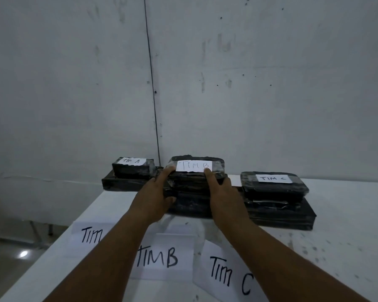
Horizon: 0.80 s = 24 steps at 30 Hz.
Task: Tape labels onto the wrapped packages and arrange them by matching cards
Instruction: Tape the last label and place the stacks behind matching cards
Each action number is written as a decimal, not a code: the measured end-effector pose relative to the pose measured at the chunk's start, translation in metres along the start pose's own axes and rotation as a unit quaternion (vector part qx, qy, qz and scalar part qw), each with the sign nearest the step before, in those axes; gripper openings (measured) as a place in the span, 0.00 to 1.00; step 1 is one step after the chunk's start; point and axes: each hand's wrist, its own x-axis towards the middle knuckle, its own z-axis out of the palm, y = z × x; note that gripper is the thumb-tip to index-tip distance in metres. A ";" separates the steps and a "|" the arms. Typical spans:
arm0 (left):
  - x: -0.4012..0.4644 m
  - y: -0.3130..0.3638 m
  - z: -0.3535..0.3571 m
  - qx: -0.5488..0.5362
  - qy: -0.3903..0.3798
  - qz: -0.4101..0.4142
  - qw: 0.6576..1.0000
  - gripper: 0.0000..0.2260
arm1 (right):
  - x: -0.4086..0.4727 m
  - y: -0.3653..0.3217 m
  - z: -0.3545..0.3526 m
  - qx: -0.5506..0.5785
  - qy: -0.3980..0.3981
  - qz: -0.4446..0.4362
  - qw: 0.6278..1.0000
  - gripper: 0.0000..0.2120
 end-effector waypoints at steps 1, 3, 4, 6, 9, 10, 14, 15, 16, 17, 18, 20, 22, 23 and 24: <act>0.001 0.001 0.000 -0.001 0.004 -0.002 1.000 0.41 | 0.001 0.001 0.000 0.006 0.007 0.000 1.000 0.37; 0.004 0.002 0.002 -0.003 0.011 -0.008 1.000 0.39 | 0.005 0.004 0.002 0.033 0.012 0.004 0.999 0.34; 0.006 0.003 0.004 -0.005 0.016 -0.009 1.000 0.39 | 0.007 0.006 0.003 0.040 0.013 0.007 0.999 0.33; 0.010 0.003 0.007 -0.012 0.030 -0.010 0.999 0.38 | 0.015 0.007 0.008 0.029 0.022 0.011 0.999 0.36; 0.020 0.002 0.013 -0.018 0.045 -0.011 0.999 0.37 | 0.027 0.008 0.017 0.014 0.028 0.019 0.999 0.40; 0.024 0.001 0.014 -0.021 0.046 -0.012 0.999 0.37 | 0.030 0.008 0.018 0.011 0.027 0.023 0.999 0.40; 0.039 -0.003 0.018 -0.027 0.046 -0.015 0.998 0.36 | 0.043 0.008 0.020 0.002 0.025 0.034 0.999 0.40; 0.043 -0.003 0.019 -0.026 0.046 -0.015 0.999 0.36 | 0.047 0.008 0.021 0.002 0.023 0.035 0.999 0.40; 0.047 -0.004 0.020 -0.026 0.046 -0.015 0.998 0.36 | 0.051 0.009 0.022 0.001 0.020 0.036 0.999 0.41; 0.051 -0.005 0.022 -0.028 0.048 -0.014 0.998 0.37 | 0.055 0.010 0.023 -0.002 0.017 0.038 0.999 0.42; 0.054 -0.005 0.023 -0.029 0.049 -0.014 0.998 0.37 | 0.059 0.011 0.025 -0.003 0.014 0.039 0.999 0.43; 0.061 -0.006 0.025 -0.029 0.049 -0.016 0.998 0.37 | 0.066 0.012 0.026 -0.006 0.005 0.044 0.999 0.44; 0.066 -0.007 0.027 -0.026 0.050 -0.014 0.998 0.37 | 0.071 0.012 0.027 -0.012 0.000 0.048 0.999 0.45; 0.068 -0.008 0.028 -0.026 0.051 -0.011 0.998 0.37 | 0.074 0.012 0.027 -0.012 -0.001 0.050 0.999 0.45; 0.070 -0.009 0.028 -0.025 0.052 -0.009 0.998 0.37 | 0.076 0.012 0.028 -0.009 -0.002 0.051 0.999 0.45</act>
